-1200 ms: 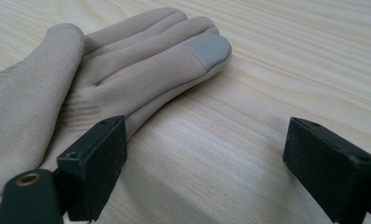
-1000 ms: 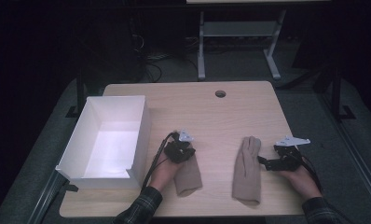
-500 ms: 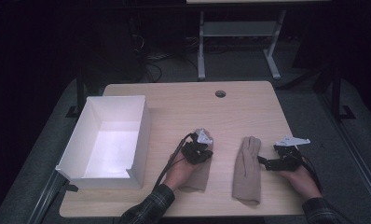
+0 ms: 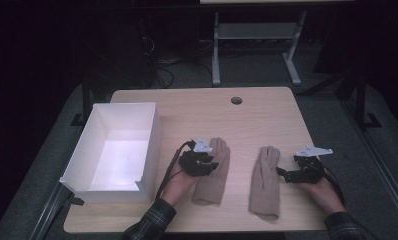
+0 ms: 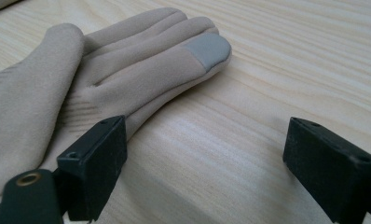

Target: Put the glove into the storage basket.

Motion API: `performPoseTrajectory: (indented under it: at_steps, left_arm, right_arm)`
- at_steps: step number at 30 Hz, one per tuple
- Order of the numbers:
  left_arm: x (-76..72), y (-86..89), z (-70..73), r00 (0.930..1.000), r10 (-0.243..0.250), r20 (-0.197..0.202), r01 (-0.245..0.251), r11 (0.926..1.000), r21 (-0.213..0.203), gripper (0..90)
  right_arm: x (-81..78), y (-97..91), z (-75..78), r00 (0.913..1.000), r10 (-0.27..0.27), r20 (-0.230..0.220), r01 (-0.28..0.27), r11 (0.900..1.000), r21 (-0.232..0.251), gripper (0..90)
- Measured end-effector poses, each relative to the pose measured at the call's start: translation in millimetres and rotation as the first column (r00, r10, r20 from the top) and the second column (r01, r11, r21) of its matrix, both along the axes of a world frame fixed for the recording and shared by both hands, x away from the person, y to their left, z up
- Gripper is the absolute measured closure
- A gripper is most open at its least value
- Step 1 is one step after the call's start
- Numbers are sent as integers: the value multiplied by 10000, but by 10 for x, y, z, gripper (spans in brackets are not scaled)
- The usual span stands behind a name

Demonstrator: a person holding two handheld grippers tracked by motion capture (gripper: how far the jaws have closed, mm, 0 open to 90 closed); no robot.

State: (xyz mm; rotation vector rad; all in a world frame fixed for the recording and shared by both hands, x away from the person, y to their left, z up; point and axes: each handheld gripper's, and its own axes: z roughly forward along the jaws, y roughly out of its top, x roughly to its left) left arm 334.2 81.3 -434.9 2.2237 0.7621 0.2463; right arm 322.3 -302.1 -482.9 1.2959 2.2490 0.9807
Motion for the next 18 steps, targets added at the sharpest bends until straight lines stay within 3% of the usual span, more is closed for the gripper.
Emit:
performPoseTrajectory:
  at_steps: [6,7,9,11,15,18]
  left_arm:
    - [-111,220,-50,9987,476,-153,-475,9988,77,513]
    - [-126,270,-57,9972,730,-181,-730,9973,47,488]
    - [-101,304,-76,9959,886,-191,-885,9961,20,480]
    - [-73,309,-100,9952,959,-186,-957,9953,110,476]
    - [-4,276,-179,9938,1003,-479,-1008,9949,-92,476]
    - [51,206,-255,9947,955,-394,-951,9954,116,489]
  right_arm:
    - [0,0,-1,10000,2,6,-2,10000,-2,129]
    - [0,0,-1,10000,0,8,0,10000,1,129]
    - [-1,1,-1,10000,0,11,0,10000,0,129]
    - [-1,1,0,10000,-3,3,3,10000,1,129]
    - [-2,3,-1,10000,-30,4,30,10000,26,129]
    - [-1,2,-1,10000,-19,8,19,10000,15,129]
